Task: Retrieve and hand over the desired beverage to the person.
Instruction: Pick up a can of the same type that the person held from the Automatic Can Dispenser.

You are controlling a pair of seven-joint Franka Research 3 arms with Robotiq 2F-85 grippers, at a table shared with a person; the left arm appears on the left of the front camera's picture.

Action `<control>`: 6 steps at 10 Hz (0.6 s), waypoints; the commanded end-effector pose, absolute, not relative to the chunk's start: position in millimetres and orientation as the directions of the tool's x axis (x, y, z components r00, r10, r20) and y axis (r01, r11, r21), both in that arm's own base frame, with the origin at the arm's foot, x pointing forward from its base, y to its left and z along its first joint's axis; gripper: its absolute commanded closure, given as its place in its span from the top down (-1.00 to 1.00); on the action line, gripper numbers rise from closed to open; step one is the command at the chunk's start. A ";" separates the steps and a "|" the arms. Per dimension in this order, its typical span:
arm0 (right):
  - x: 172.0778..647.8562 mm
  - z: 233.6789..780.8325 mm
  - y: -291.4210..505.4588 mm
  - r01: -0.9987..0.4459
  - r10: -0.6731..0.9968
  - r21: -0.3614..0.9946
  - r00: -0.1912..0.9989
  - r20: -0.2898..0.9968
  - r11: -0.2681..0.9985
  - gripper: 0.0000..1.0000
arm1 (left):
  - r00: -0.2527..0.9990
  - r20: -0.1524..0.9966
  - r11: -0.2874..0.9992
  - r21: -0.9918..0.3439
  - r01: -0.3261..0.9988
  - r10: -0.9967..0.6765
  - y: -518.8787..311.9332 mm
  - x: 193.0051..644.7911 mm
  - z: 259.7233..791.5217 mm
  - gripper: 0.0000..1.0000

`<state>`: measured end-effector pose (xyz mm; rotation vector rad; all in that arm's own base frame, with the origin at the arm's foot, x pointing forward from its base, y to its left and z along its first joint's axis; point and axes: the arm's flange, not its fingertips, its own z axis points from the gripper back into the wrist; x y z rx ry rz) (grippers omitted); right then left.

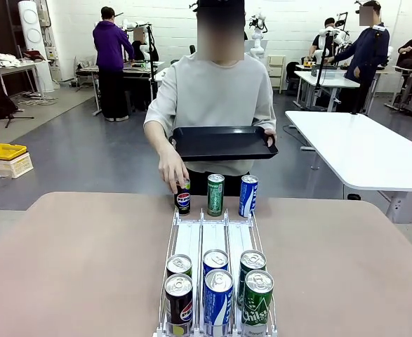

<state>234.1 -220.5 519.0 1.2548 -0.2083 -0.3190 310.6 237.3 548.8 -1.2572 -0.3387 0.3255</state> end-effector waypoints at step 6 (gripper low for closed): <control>234.6 518.8 -220.5 0.105 -0.351 0.961 0.936 -0.008 0.257 1.00 | 0.905 0.077 0.268 -0.963 -0.041 0.418 237.9 310.8 550.3 1.00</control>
